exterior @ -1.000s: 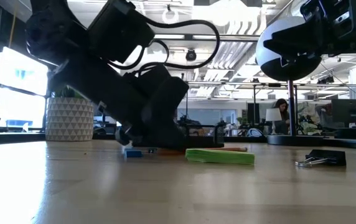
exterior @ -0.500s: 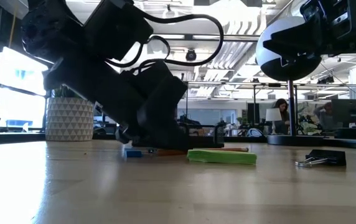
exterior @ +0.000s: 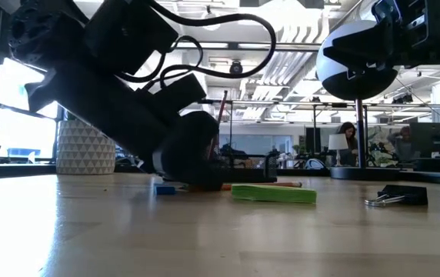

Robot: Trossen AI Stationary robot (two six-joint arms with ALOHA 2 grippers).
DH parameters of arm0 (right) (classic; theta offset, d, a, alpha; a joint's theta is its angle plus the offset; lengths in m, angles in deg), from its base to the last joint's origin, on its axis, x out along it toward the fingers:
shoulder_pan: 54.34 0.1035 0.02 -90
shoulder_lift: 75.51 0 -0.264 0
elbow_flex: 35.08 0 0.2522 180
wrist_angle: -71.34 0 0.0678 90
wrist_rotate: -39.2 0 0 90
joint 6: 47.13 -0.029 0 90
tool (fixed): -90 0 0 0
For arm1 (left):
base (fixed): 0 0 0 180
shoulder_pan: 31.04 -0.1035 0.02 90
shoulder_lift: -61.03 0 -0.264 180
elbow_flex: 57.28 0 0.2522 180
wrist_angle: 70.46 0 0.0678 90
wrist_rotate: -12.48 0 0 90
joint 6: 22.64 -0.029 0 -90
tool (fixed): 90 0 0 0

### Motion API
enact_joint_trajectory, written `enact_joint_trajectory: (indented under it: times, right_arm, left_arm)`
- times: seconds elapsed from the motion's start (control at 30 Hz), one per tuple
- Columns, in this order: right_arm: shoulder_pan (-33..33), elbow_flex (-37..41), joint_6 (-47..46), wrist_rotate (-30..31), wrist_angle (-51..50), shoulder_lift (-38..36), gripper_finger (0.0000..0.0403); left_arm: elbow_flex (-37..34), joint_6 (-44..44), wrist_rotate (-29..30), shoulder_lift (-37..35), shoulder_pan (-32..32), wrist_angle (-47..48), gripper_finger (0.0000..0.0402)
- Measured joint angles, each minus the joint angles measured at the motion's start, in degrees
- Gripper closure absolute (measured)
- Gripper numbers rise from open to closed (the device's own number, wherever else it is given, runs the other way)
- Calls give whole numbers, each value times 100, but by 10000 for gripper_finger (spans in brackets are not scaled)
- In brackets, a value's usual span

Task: Pick and place office supplies into organizer
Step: Put the orange pencil into the black desk organizer

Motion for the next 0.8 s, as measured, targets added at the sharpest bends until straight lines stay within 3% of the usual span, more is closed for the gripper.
enact_joint_trajectory:
  times: [0.2,0.43,0.67,0.8]
  right_arm:
    - [0,0,0,-2,9,1,265]
    - [-2,0,0,-4,13,2,265]
    - [0,0,-44,-11,51,2,265]
    - [0,0,-44,-13,53,2,265]
  left_arm:
    - [-1,107,-1,55,-4,-48,373]
    - [1,436,-254,59,-15,-138,390]
    - [20,844,37,308,0,-343,368]
    - [20,819,135,313,6,-407,387]
